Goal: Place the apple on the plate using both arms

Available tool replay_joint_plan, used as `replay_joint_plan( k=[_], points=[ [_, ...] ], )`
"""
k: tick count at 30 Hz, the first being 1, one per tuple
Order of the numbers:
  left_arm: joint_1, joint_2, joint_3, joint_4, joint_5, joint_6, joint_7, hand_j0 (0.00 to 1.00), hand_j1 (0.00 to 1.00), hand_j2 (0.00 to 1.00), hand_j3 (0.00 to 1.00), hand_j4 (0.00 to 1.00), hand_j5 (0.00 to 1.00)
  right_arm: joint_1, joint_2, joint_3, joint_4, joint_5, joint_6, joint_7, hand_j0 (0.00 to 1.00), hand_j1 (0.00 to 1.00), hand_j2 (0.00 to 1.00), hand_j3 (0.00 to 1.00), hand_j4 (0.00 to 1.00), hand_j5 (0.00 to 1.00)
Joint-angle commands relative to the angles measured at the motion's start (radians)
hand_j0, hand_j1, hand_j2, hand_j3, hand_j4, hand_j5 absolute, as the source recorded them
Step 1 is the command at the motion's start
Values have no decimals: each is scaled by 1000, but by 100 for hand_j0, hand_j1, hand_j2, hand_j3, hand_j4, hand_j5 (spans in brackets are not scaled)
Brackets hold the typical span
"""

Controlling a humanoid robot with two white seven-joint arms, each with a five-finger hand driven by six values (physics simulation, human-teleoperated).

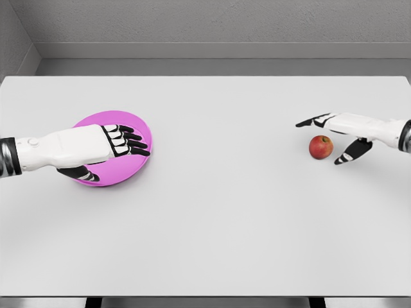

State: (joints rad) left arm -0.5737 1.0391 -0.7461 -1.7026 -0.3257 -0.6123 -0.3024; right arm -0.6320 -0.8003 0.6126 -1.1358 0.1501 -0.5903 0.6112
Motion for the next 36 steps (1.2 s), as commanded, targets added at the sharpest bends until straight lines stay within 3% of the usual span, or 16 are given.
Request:
replay_joint_plan(
  k=[1, 21, 34, 36],
  points=[
    [-2, -1, 1, 0, 7, 1, -24, 100, 100, 100, 100, 100, 100, 0, 9, 3, 19, 3, 1, 0, 100, 100, 100, 100, 100, 100],
    [-6, -17, 2, 0, 7, 1, -52, 100, 100, 100, 100, 100, 100, -26, 38, 12, 110, 31, -3, 0, 100, 100, 100, 100, 100, 100],
    [-6, -17, 2, 0, 7, 1, -52, 100, 100, 100, 100, 100, 100, -35, 55, 15, 114, 31, -2, 0, 100, 100, 100, 100, 100, 100],
    [-6, -17, 2, 0, 7, 1, -52, 100, 100, 100, 100, 100, 100, -35, 56, 13, 114, 31, -2, 0, 94, 94, 94, 94, 94, 94]
  ],
)
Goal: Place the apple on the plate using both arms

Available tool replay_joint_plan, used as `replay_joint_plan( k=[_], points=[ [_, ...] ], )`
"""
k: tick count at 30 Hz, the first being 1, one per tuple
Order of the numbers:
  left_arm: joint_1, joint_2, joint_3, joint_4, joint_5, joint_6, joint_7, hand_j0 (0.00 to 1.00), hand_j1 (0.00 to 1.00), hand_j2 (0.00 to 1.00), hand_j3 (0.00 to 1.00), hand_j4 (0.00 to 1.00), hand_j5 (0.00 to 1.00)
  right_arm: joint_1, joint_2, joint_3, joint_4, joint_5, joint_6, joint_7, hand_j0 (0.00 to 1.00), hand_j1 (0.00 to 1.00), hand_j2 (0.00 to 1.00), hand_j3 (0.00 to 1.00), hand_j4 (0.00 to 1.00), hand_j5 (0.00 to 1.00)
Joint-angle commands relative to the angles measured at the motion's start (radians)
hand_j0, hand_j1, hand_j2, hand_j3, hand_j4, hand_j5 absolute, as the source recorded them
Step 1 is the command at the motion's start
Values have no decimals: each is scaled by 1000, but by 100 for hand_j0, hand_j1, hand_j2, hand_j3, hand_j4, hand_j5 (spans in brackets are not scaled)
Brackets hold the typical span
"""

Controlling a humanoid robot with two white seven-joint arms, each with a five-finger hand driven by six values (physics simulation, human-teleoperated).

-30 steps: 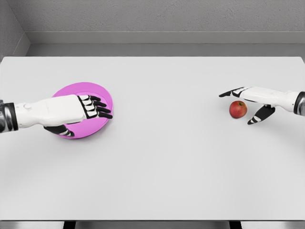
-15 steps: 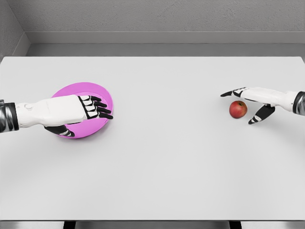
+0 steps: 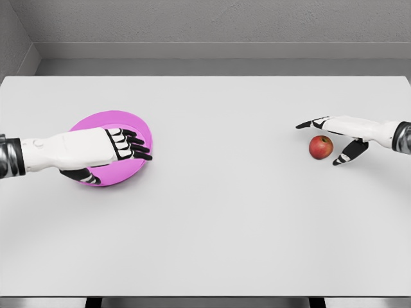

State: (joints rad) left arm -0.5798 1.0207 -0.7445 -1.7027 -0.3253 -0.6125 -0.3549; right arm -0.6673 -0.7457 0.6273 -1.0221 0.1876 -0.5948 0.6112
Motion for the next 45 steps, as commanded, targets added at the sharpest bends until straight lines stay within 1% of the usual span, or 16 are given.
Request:
replay_joint_plan(
  k=[1, 7, 20, 25, 26, 27, 29, 30, 31, 35, 38, 39, 40, 41, 42, 45],
  points=[
    [0, 1, 1, 0, 6, 2, 1, 100, 100, 100, 100, 100, 100, 0, 2, -1, 0, -7, 3, 0, 92, 92, 92, 92, 92, 92],
    [0, 1, 1, 1, 6, 2, 1, 100, 100, 100, 100, 100, 100, 0, 11, 0, 2, -7, 1, 0, 71, 71, 71, 71, 71, 71],
    [0, 1, 1, 1, 6, 2, 1, 100, 100, 100, 100, 100, 100, 2, 23, 0, 4, -8, -16, 0, 37, 37, 37, 37, 37, 37],
    [-2, 1, 1, 1, 6, 2, 1, 100, 100, 100, 100, 100, 100, 0, 43, -3, -1, -25, -16, 0, 37, 37, 37, 37, 37, 37],
    [-2, 1, 1, 1, 6, 2, 1, 100, 100, 100, 100, 100, 100, 0, 45, -3, -13, -59, -16, 0, 37, 37, 37, 37, 37, 37],
    [-2, 1, 1, 1, 6, 2, 1, 100, 100, 100, 100, 100, 100, 0, 52, -1, -47, -77, -16, 0, 37, 37, 37, 37, 37, 37],
    [-2, 1, 1, 1, 6, 2, -1, 100, 100, 100, 100, 100, 100, -2, 74, 51, -177, -91, -16, 0, 38, 38, 38, 38, 38, 38],
    [-2, 1, 1, 1, 6, 2, -1, 100, 100, 100, 100, 100, 100, -15, 91, 86, -200, -108, -16, 0, 38, 38, 38, 38, 38, 38],
    [-2, 1, 1, 1, 6, 2, 1, 100, 100, 100, 100, 100, 100, -37, 121, 124, -202, -108, -16, 0, 38, 38, 38, 38, 38, 38],
    [-2, 1, 1, 1, 6, 2, 1, 100, 100, 100, 100, 100, 100, -74, 213, 181, -199, -103, -16, 0, 38, 38, 38, 38, 38, 38],
    [-2, 1, 1, 1, 6, 2, 1, 100, 100, 100, 100, 100, 100, -74, 224, 178, -197, -99, -16, 0, 38, 38, 38, 38, 38, 38],
    [-2, 1, 1, 1, 6, 2, -1, 100, 100, 100, 100, 100, 100, -75, 224, 173, -196, -99, -16, 0, 40, 40, 40, 40, 40, 40],
    [-2, 1, 1, 1, 6, 2, 1, 100, 100, 100, 100, 100, 100, -77, 224, 167, -196, -97, -16, 0, 61, 61, 61, 61, 61, 61],
    [-2, 1, 1, 1, 6, 2, 1, 100, 100, 100, 100, 100, 100, -77, 221, 149, -194, -97, -16, 0, 100, 100, 100, 100, 100, 100],
    [-2, 1, 1, 1, 6, 2, 1, 100, 100, 100, 100, 100, 100, -64, 215, 79, -194, -97, -16, 0, 100, 100, 100, 100, 100, 100],
    [-2, 1, 1, 1, 6, 2, 1, 100, 100, 100, 100, 100, 100, -61, 210, 42, -194, -99, -16, 0, 100, 100, 100, 100, 100, 100]
  ],
)
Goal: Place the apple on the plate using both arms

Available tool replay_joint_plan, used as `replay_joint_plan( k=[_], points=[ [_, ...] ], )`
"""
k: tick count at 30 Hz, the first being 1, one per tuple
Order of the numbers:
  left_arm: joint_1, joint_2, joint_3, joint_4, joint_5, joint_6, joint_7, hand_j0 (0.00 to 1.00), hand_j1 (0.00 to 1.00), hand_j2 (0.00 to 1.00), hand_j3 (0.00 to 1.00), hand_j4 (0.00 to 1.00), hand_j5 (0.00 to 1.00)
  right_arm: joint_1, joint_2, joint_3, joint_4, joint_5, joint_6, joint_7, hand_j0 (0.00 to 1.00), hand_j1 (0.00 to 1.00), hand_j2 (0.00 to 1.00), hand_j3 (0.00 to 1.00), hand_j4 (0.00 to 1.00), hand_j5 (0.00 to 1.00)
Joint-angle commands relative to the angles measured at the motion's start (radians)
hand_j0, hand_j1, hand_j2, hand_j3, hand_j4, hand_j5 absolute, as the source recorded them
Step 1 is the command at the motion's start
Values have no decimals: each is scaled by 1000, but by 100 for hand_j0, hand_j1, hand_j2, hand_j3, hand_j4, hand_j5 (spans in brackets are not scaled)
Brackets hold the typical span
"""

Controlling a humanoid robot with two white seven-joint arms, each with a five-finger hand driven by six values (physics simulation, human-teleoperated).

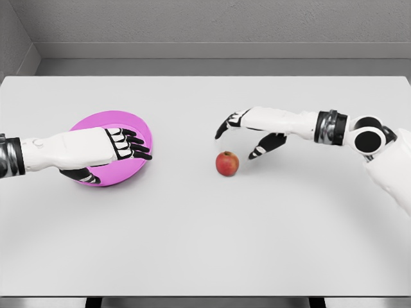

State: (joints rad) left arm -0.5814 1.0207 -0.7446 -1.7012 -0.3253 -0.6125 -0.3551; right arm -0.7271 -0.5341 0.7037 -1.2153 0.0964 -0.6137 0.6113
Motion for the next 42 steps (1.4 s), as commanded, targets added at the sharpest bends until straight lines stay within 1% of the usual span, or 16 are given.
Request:
replay_joint_plan(
  k=[1, 3, 4, 5, 7, 8, 9, 11, 13, 15, 16, 20, 22, 26, 31, 42],
  points=[
    [0, 1, 1, 0, 6, 2, -1, 100, 100, 100, 100, 100, 100, 2, -20, -50, 7, -10, 3, 0, 100, 100, 100, 100, 100, 100],
    [0, 1, 1, 0, 6, 2, 1, 100, 100, 100, 100, 100, 100, 44, -52, -200, 57, -14, 3, 0, 100, 100, 100, 100, 100, 100],
    [0, -1, -1, 0, 6, 2, -1, 100, 100, 100, 100, 100, 100, 66, -53, -315, 131, -15, 3, 0, 100, 100, 100, 100, 100, 100],
    [-8, -7, -2, 0, 6, 2, -1, 100, 100, 100, 100, 100, 100, 67, -69, -357, 178, -14, 3, 0, 100, 100, 100, 100, 100, 100],
    [-80, -77, -67, 2, 8, 2, -1, 100, 100, 100, 100, 100, 100, 72, -109, -366, 224, -15, 3, 0, 100, 100, 100, 100, 100, 100],
    [-120, -171, -111, 2, 5, 2, -13, 100, 100, 100, 100, 100, 100, 75, -115, -366, 226, -15, 3, 0, 100, 100, 100, 100, 100, 100],
    [-156, -220, -140, 15, 0, 2, -68, 100, 100, 100, 100, 100, 100, 75, -115, -366, 224, -15, 3, 0, 100, 100, 100, 100, 100, 100],
    [-225, -376, -151, 101, -1, 2, -142, 100, 100, 100, 100, 100, 100, 74, -126, -359, 218, -14, 3, 0, 100, 100, 100, 100, 100, 100],
    [-267, -488, -151, 212, -8, 2, -203, 100, 100, 100, 100, 100, 100, 74, -142, -355, 217, -14, 3, 0, 100, 100, 100, 100, 100, 100],
    [-308, -586, -160, 360, -14, 2, -205, 100, 100, 100, 100, 100, 100, 75, -144, -345, 218, -14, 3, 0, 100, 100, 100, 100, 100, 100],
    [-330, -628, -168, 388, -14, 2, -205, 100, 100, 100, 100, 100, 100, 75, -145, -342, 218, -14, 3, 0, 100, 100, 100, 100, 100, 100],
    [-327, -665, -173, 426, -6, 2, -200, 100, 100, 100, 100, 100, 100, 71, -147, -317, 208, -14, 3, 0, 100, 100, 100, 100, 100, 100],
    [-321, -671, -213, 439, -8, 2, -200, 100, 100, 100, 100, 100, 100, 66, -155, -311, 206, -14, 3, 0, 100, 100, 100, 100, 100, 100],
    [-322, -712, -249, 577, -17, 2, -200, 100, 100, 100, 100, 100, 100, 66, -153, -303, 206, -14, 3, 0, 100, 100, 100, 100, 100, 100],
    [-322, -714, -274, 580, -31, 2, -205, 100, 100, 100, 100, 100, 100, 66, -153, -288, 206, -14, 3, 0, 100, 100, 100, 100, 100, 100],
    [-328, -729, -274, 575, -32, 2, -206, 86, 86, 86, 86, 86, 86, 66, -155, -271, 206, -14, 3, 0, 100, 100, 100, 100, 100, 100]
  ],
)
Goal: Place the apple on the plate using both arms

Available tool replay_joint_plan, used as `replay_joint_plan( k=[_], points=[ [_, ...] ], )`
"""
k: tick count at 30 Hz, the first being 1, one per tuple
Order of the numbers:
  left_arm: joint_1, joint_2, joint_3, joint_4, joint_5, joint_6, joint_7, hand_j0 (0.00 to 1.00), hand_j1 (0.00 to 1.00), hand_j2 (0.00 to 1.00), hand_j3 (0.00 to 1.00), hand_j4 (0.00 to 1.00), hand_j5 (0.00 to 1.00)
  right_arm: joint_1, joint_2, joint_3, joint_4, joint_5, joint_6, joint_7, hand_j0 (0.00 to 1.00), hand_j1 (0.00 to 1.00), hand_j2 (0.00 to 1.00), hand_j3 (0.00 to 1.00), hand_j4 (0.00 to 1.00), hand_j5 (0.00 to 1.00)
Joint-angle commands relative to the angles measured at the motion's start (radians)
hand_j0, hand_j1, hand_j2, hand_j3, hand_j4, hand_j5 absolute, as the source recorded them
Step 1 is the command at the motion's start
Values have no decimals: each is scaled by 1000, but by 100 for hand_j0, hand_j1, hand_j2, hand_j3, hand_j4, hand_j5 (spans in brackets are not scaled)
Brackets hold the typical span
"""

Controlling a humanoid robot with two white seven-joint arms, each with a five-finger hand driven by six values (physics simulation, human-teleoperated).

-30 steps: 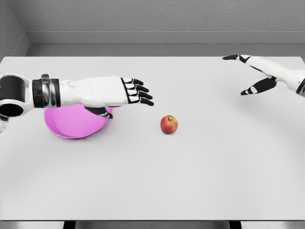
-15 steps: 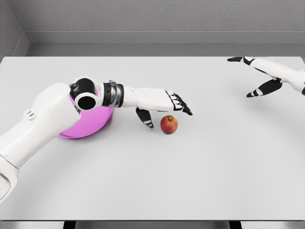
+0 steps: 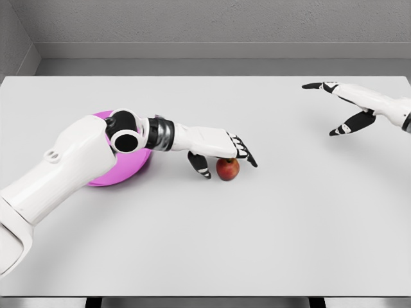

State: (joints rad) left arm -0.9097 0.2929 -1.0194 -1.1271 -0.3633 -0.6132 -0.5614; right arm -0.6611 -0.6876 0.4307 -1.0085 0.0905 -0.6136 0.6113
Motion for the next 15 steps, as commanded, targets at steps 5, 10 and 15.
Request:
replay_joint_plan(
  k=[5, 10, 15],
  points=[
    [2, 0, 1, 4, 4, 2, -3, 77, 77, 77, 77, 77, 77, 0, -1, 6, 1, -8, 3, 0, 100, 100, 100, 100, 100, 100],
    [3, 0, -1, 6, 0, 2, -6, 74, 74, 74, 74, 74, 74, 0, -1, 6, -1, -8, 3, 0, 100, 100, 100, 100, 100, 100],
    [5, -1, -1, 6, -20, 2, -6, 69, 69, 69, 69, 69, 69, 0, -1, 6, 1, -8, 3, 0, 100, 100, 100, 100, 100, 100]
  ],
)
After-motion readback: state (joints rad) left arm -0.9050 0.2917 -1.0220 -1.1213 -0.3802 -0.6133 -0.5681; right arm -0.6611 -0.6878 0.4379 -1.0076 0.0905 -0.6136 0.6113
